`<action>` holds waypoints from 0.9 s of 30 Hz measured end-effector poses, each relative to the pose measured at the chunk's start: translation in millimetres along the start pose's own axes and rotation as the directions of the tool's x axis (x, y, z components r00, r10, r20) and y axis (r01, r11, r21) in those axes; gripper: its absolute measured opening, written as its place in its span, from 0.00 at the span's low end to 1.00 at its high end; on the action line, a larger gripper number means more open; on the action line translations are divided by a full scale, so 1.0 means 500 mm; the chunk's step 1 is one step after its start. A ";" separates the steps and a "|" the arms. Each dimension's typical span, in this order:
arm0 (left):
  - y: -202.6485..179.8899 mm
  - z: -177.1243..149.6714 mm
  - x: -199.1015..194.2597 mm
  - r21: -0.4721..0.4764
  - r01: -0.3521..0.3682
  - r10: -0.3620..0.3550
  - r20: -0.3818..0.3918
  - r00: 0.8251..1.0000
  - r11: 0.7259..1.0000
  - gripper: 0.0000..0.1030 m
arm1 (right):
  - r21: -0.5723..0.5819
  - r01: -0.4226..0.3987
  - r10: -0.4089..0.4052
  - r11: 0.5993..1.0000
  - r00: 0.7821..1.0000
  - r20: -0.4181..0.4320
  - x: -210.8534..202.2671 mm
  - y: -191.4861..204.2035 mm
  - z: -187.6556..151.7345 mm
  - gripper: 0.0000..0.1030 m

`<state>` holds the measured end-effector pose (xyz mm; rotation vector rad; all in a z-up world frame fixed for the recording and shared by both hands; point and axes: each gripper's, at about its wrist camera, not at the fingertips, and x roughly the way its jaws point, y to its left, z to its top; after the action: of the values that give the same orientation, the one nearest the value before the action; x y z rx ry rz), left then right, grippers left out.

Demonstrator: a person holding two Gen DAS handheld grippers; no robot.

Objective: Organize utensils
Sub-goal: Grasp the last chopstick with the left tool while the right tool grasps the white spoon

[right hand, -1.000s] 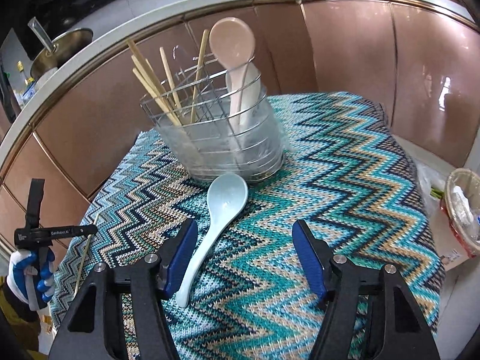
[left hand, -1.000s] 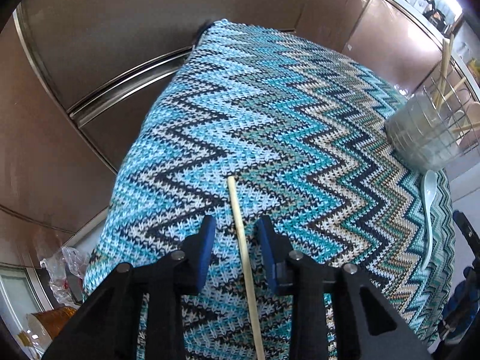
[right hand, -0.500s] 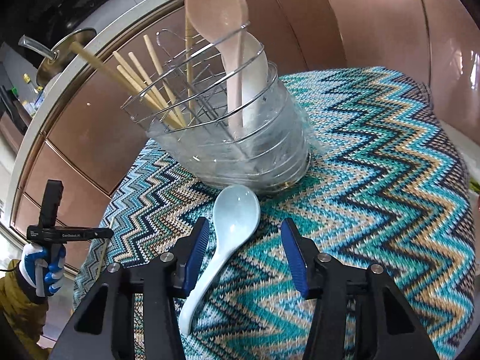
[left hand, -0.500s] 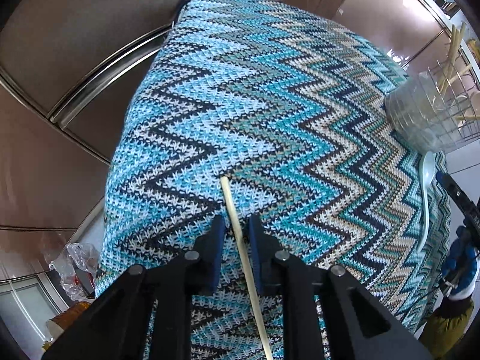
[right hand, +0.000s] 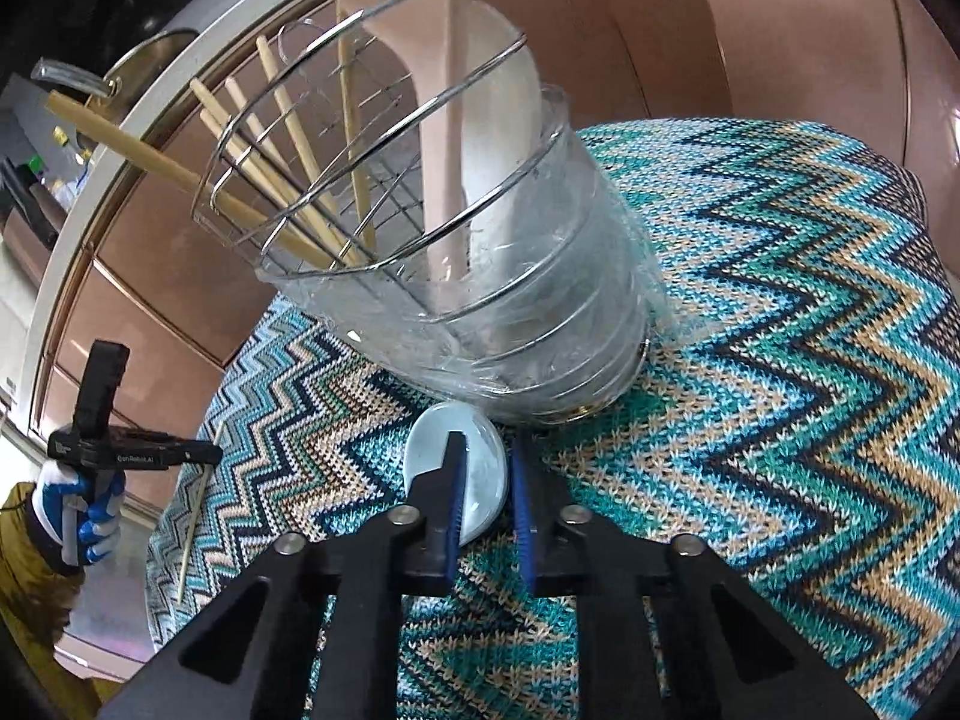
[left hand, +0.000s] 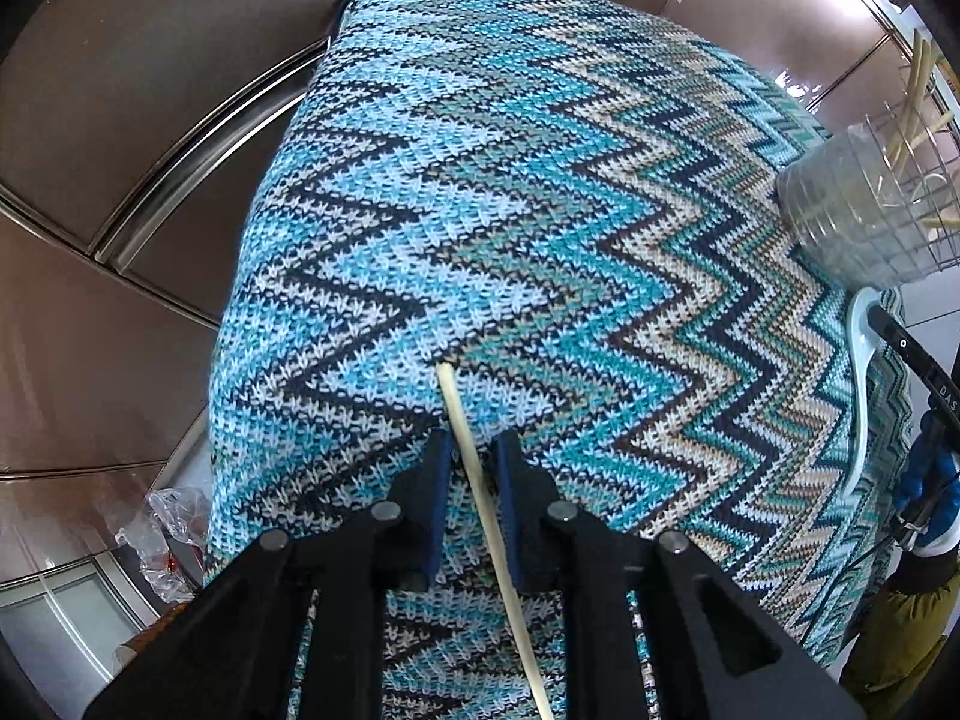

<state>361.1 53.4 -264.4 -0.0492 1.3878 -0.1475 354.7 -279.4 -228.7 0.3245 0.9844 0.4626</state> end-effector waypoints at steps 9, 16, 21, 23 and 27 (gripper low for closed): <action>0.001 0.002 0.001 -0.008 -0.008 0.008 -0.004 1.000 1.000 0.12 | -0.038 0.026 -0.027 0.999 0.999 -0.017 0.005 0.024 -0.007 0.06; 0.002 0.000 -0.001 -0.022 -0.016 0.016 0.007 1.000 1.000 0.09 | -0.025 0.042 -0.042 0.999 0.999 -0.004 -0.021 0.019 -0.024 0.06; 0.015 -0.012 -0.003 -0.042 -0.002 0.003 0.033 0.999 0.999 0.07 | -0.020 0.060 -0.059 0.998 0.998 0.019 -0.054 0.023 -0.036 0.06; 0.019 -0.016 -0.006 -0.048 0.002 0.000 0.043 0.999 0.999 0.06 | -0.021 0.067 -0.066 0.998 0.997 0.029 -0.068 0.027 -0.042 0.06; 0.019 -0.028 -0.017 -0.051 0.008 -0.004 0.061 0.998 0.999 0.04 | -0.017 0.079 -0.078 0.997 0.996 0.049 -0.095 0.034 -0.054 0.06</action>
<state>346.8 64.5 -259.6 -0.1000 1.3307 -0.1144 305.3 -287.8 -200.6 0.2782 0.9416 0.3907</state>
